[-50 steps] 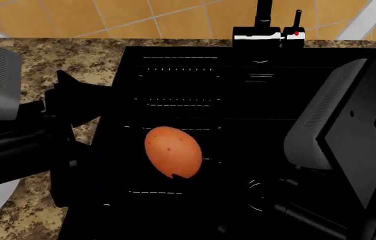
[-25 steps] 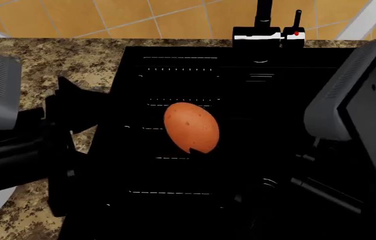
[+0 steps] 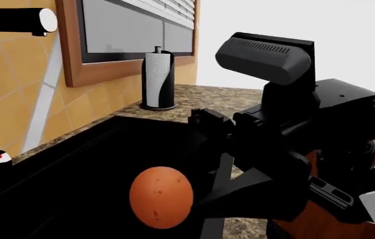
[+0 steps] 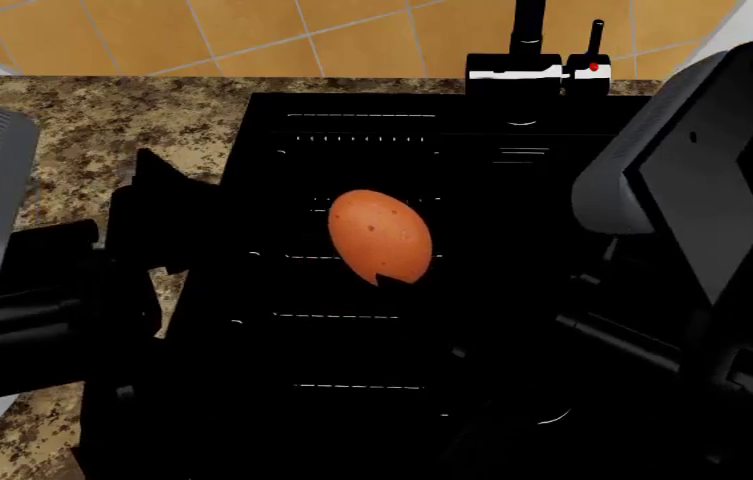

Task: Pick the egg from the sink and place it on the plate located on the counter

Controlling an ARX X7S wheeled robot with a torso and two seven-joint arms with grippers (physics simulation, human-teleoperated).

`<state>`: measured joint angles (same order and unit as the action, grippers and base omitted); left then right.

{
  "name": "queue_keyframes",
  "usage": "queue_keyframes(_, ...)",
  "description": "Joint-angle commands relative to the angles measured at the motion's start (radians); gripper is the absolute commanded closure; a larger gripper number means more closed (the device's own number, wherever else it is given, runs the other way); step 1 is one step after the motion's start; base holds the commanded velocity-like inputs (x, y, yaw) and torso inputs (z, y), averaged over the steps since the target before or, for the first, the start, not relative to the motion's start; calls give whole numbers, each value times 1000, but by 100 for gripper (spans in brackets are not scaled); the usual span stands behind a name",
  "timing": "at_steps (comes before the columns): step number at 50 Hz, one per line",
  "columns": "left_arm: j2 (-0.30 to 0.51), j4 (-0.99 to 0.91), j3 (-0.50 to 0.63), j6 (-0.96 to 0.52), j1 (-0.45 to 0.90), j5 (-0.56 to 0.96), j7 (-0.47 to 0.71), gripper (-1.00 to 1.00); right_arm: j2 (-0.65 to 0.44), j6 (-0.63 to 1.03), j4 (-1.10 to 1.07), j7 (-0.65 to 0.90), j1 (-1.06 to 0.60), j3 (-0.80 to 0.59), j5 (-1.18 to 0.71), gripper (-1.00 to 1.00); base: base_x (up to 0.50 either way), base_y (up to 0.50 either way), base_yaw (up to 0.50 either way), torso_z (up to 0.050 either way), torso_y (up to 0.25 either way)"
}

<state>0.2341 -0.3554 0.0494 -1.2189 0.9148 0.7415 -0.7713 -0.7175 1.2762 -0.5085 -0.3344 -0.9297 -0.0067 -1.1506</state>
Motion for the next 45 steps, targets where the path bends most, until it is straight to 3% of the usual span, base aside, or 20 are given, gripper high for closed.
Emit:
queue_keyframes(1,-17,15,-1,-1,32,22,2,-100,-7,-11,-8,-15,4,-15,6,100,0,0,0,0,0)
queue_keyframes(45,-52,234,108,151,89,-8,-63,-100,-57,-52,-52,-24,49,48,-83,100,0,0,0,0,0)
